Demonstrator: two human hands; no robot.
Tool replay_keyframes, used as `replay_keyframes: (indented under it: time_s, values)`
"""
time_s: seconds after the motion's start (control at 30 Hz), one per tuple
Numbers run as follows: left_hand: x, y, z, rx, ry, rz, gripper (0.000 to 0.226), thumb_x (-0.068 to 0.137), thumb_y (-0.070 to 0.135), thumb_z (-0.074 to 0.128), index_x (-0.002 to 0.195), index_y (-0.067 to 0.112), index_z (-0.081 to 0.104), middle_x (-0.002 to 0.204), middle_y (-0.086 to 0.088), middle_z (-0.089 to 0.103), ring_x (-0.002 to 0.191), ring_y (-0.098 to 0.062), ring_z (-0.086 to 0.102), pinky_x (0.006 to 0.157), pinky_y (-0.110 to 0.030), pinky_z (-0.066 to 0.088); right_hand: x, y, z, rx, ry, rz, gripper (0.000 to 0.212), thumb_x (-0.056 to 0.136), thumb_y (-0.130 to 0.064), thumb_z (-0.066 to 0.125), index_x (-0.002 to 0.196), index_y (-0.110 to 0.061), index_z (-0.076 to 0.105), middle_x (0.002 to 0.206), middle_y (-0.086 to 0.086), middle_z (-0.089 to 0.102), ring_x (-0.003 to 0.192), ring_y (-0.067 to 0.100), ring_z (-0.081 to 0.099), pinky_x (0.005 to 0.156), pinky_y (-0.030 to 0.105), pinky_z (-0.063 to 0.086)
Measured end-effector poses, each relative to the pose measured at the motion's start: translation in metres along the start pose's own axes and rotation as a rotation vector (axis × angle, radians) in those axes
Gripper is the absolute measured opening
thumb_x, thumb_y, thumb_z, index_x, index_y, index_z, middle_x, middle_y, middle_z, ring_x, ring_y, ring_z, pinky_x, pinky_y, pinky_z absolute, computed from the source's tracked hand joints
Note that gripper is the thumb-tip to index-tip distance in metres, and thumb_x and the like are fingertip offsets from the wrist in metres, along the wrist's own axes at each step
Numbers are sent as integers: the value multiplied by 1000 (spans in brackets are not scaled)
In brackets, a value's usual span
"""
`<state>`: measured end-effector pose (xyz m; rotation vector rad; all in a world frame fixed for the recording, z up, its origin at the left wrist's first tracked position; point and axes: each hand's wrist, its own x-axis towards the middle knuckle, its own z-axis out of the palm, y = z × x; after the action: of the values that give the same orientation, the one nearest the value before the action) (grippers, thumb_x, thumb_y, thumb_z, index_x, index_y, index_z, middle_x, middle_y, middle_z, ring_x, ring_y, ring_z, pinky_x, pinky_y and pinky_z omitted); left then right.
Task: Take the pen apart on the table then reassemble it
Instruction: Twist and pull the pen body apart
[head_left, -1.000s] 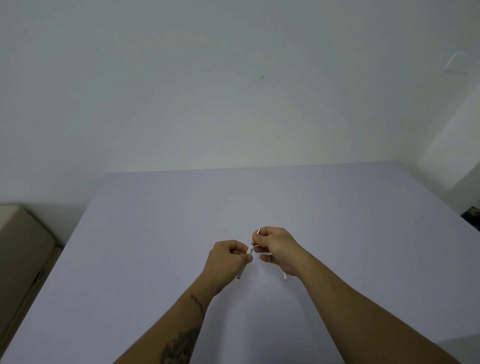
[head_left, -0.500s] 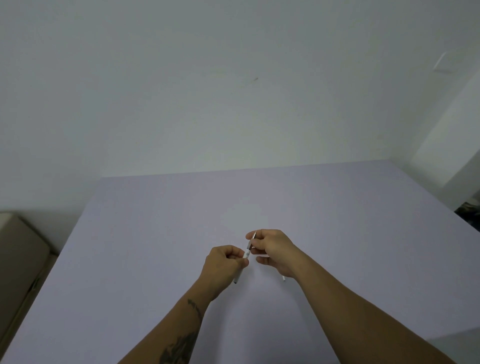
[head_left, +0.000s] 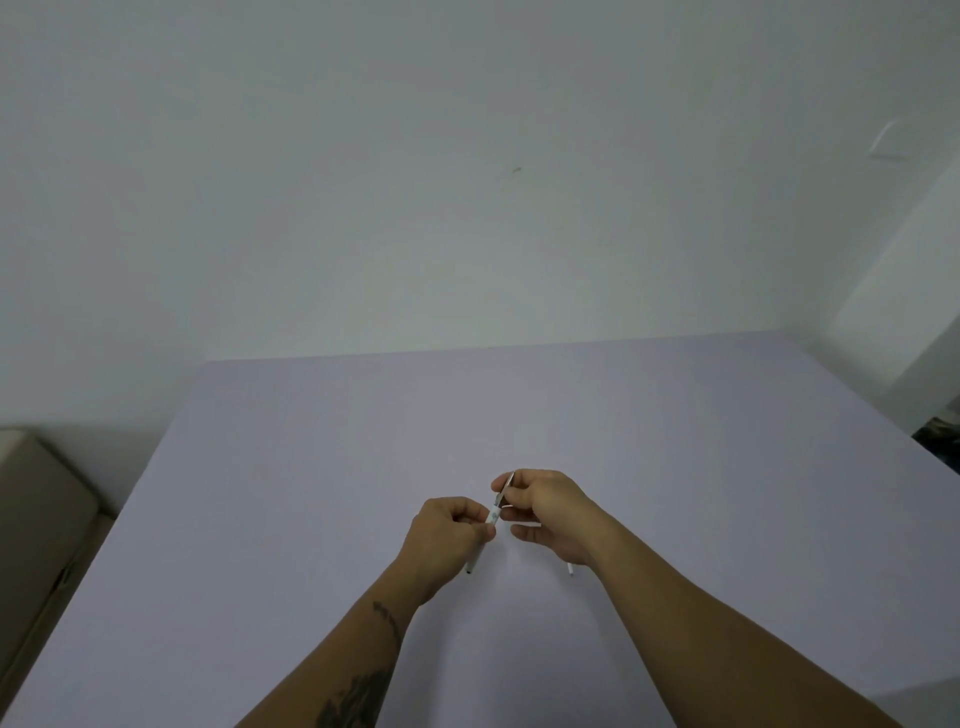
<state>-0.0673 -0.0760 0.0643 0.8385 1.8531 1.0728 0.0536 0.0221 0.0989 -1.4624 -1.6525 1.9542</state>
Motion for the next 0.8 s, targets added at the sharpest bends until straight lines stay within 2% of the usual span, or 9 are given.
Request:
replay_keyframes:
  time_s: [0.17,0.33,0.43,0.5,0.63,0.8]
  values:
    - [4,4,5,9,2,9,11,90,14,63,90,12,74,73,0,63,66,-13,55,57,-22,47,5,2,-5,25,65,-33,24,97,-6,51,97,-13,74,104,8,72,93,19,65,84,35,55]
    - [14,12,13,37,-8,-3,15,90,13,61,94,13,75,83,-6,69,72,-16,58,62,-24,49,11,2,-15,76,32,-71,26,98,-3,49,94,-12,73,99,6,72,91,19,67,79,32,54]
    - [22,15,17,46,-7,-21,17,90,11,59,85,16,74,77,-5,67,68,-16,56,62,-25,48,23,1,-24,61,12,-79,23,98,-7,52,100,-14,74,102,7,73,94,20,67,81,34,54]
    - [29,17,20,59,9,-29,17,90,12,59,86,15,75,74,-3,66,66,-15,55,61,-25,47,32,0,-28,69,8,-63,16,96,-13,58,104,-13,72,98,8,72,88,19,66,77,33,54]
    - [39,20,23,85,29,-68,16,90,15,60,86,15,75,74,-3,64,64,-14,53,61,-25,46,52,-1,-32,46,36,-48,11,93,-13,62,92,-11,73,94,8,72,88,19,65,78,33,53]
    - [51,29,28,64,23,-136,19,91,11,58,80,14,74,73,-6,63,64,-16,53,60,-26,47,68,-9,-47,78,-109,-12,24,97,-2,52,91,-13,73,94,8,69,93,20,64,79,34,50]
